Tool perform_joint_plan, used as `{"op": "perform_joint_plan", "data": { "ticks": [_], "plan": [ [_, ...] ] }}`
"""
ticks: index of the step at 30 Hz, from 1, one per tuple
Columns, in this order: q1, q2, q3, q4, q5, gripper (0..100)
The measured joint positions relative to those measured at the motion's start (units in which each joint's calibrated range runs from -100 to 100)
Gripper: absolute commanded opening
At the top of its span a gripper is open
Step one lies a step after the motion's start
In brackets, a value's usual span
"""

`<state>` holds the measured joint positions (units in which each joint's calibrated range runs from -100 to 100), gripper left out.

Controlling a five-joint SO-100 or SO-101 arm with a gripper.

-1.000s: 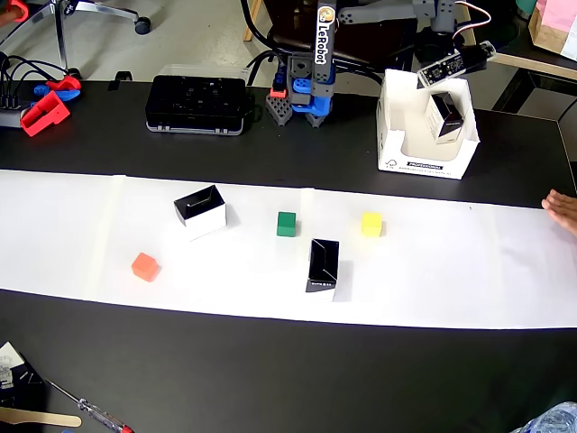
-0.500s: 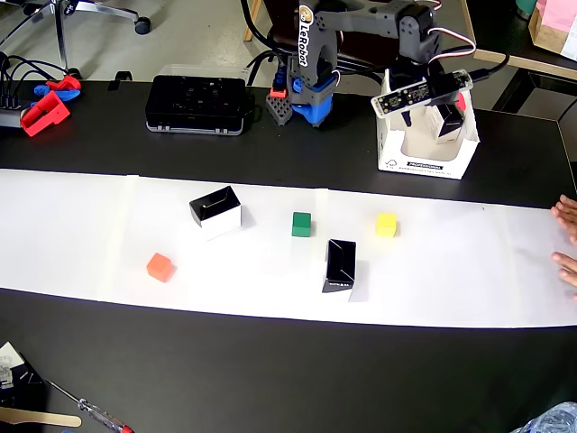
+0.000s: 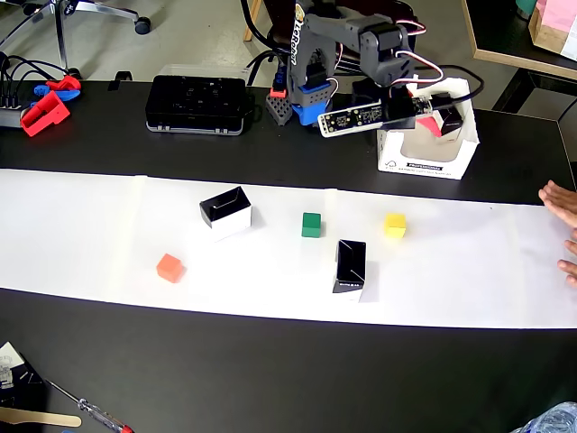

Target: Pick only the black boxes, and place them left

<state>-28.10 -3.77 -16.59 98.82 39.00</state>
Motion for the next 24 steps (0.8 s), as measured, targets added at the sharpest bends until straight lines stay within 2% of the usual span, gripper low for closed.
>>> {"op": "perform_joint_plan", "data": {
  "ticks": [16, 24],
  "plan": [
    [12.1, 21.5, -25.1, 0.0, 5.5, 50],
    [14.6, 32.8, -38.7, 0.1, 6.0, 50]
  ]
}}
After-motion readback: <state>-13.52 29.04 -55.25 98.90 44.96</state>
